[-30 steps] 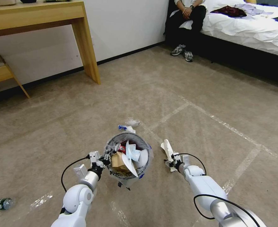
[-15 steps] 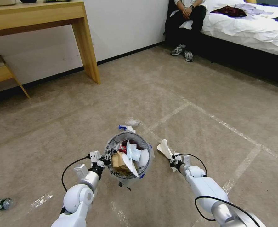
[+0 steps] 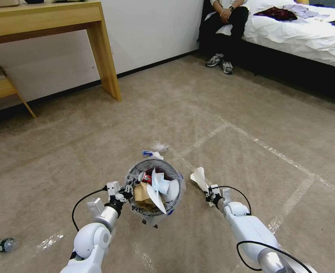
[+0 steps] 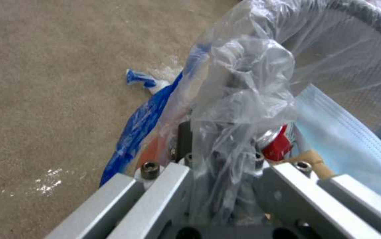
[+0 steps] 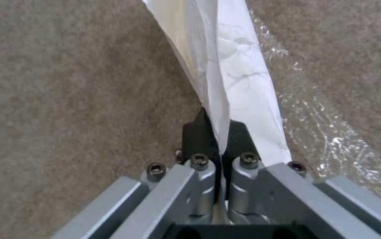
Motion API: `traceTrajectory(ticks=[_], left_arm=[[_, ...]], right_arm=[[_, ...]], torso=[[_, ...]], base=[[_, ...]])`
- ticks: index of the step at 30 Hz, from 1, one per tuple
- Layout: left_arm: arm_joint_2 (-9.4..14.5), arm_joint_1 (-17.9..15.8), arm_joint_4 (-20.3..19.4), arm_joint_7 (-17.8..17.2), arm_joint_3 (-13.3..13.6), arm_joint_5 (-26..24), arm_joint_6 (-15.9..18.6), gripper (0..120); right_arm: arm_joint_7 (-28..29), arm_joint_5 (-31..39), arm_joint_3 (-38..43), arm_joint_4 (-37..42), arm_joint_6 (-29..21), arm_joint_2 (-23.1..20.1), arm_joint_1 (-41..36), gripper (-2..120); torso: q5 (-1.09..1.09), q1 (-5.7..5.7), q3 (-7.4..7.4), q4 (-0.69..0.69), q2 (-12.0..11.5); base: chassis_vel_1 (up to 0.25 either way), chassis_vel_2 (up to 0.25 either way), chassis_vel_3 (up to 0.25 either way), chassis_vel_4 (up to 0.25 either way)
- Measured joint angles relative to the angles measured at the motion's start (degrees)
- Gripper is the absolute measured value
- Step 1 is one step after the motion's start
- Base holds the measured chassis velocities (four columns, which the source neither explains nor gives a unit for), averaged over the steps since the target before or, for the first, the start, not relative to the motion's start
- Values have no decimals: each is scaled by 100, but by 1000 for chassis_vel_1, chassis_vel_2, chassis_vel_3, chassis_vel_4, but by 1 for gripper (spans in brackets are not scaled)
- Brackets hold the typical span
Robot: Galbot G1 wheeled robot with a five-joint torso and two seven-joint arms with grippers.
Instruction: Pick up the trash bin and place the garbage on the floor into it.
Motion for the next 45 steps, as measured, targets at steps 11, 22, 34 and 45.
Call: traceTrajectory(ticks=[11, 22, 34, 45], left_arm=[[94, 13, -72, 7, 62, 13, 4, 1], [229, 229, -237, 51, 171, 15, 18, 1], [291, 313, -316, 147, 270, 122, 48, 1], [203, 293, -225, 172, 386, 248, 57, 1]], right_arm=[[369, 713, -2, 1852, -366, -621, -1080, 0], [377, 1259, 387, 4427, -167, -1658, -2133, 0], [91, 1674, 727, 6198, 271, -1918, -2671, 0], [-257, 1996, 515, 6929, 568, -1988, -2785, 0]], torso=[[2, 0, 0, -1, 0], [1, 0, 0, 0, 0], [0, 0, 0, -1, 1], [0, 0, 0, -1, 0]], base=[[0, 0, 0, 0], [0, 0, 0, 0], [0, 0, 0, 0], [0, 0, 0, 0]])
